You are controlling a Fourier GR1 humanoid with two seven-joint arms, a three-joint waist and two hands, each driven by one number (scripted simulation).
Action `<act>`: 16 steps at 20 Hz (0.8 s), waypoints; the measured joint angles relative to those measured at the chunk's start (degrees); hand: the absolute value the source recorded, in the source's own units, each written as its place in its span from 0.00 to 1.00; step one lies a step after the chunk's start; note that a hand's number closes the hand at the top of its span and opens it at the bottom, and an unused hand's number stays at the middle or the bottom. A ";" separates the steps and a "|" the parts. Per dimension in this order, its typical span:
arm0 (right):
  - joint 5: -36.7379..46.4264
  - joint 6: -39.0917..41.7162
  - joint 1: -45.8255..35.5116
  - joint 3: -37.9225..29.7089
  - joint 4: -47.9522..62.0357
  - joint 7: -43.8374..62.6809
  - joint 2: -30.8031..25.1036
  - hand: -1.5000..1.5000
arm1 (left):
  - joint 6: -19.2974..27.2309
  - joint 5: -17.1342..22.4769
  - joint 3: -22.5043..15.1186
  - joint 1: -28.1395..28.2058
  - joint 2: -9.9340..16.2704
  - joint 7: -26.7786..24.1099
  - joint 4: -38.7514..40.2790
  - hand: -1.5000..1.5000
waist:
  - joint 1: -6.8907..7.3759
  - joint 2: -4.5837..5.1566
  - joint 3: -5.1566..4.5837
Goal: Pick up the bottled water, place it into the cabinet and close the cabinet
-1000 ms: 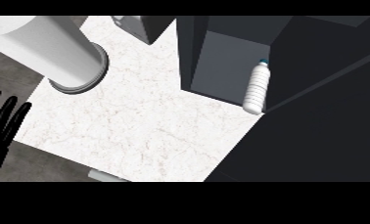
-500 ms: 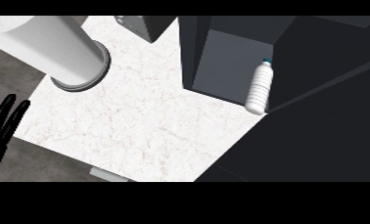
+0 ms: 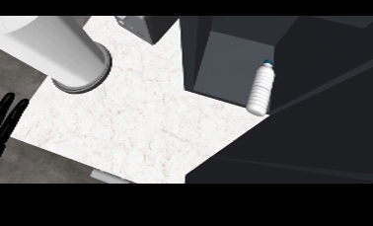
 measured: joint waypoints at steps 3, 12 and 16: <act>-0.69 -1.06 -4.72 -1.18 3.58 2.81 2.12 1.00 | -0.20 0.25 0.12 -0.21 -0.01 0.10 0.49 0.00 | -0.06 -0.21 0.05; -1.66 -6.55 -20.42 -3.93 18.40 11.44 11.59 1.00 | -0.66 0.69 0.45 -0.51 -0.21 0.25 1.99 0.00 | -0.96 -0.80 0.51; 1.55 -13.05 -29.62 -7.50 26.57 14.33 17.15 1.00 | -0.79 0.90 0.74 0.07 -0.35 0.16 2.58 0.00 | -1.95 -1.41 0.70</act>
